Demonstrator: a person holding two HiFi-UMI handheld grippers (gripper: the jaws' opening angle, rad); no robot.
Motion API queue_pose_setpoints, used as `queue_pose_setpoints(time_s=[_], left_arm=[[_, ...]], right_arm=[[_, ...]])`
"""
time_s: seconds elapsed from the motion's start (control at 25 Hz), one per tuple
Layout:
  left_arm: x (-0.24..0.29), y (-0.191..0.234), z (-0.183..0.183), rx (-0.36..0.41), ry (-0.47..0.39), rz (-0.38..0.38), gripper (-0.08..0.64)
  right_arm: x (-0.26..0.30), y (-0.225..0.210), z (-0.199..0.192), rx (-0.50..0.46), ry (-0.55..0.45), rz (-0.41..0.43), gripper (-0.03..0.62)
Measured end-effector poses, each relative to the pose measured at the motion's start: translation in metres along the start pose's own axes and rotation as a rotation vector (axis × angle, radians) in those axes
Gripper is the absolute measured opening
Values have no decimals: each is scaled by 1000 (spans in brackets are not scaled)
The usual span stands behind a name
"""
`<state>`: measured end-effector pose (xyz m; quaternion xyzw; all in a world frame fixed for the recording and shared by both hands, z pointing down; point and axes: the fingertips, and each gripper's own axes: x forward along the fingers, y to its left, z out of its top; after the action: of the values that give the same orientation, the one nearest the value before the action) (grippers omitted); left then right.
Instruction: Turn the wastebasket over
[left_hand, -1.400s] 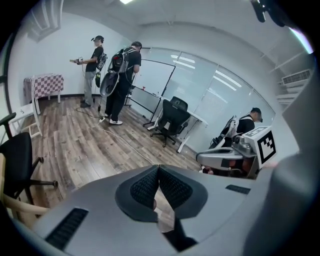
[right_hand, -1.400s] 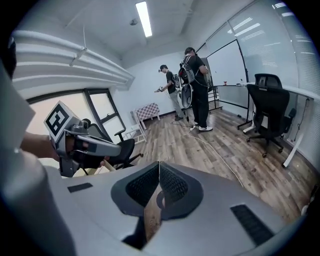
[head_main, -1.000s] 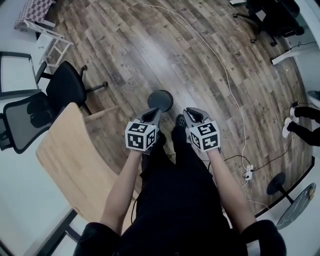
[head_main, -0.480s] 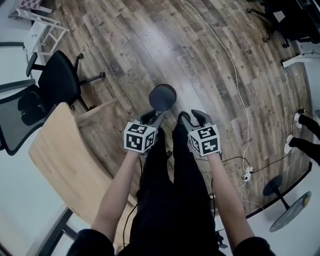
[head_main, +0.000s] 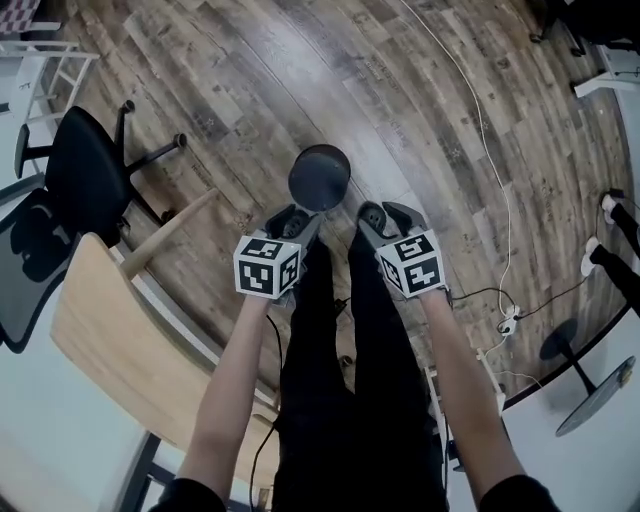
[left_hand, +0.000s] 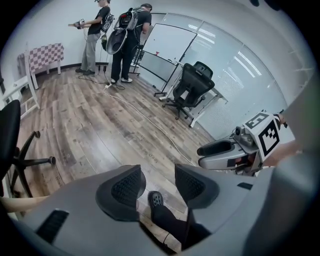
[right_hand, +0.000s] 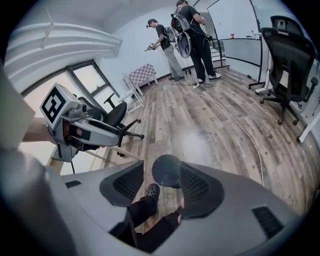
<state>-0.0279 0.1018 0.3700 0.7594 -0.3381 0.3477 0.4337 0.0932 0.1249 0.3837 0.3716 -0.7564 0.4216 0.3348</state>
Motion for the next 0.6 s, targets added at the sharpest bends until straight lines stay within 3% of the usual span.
queue_pose_setpoints(time_s=[0.6], left_arm=[[95,68,-62,26,116,-31,305]], right_arm=[[108,-33,-34,8,49,37,261]])
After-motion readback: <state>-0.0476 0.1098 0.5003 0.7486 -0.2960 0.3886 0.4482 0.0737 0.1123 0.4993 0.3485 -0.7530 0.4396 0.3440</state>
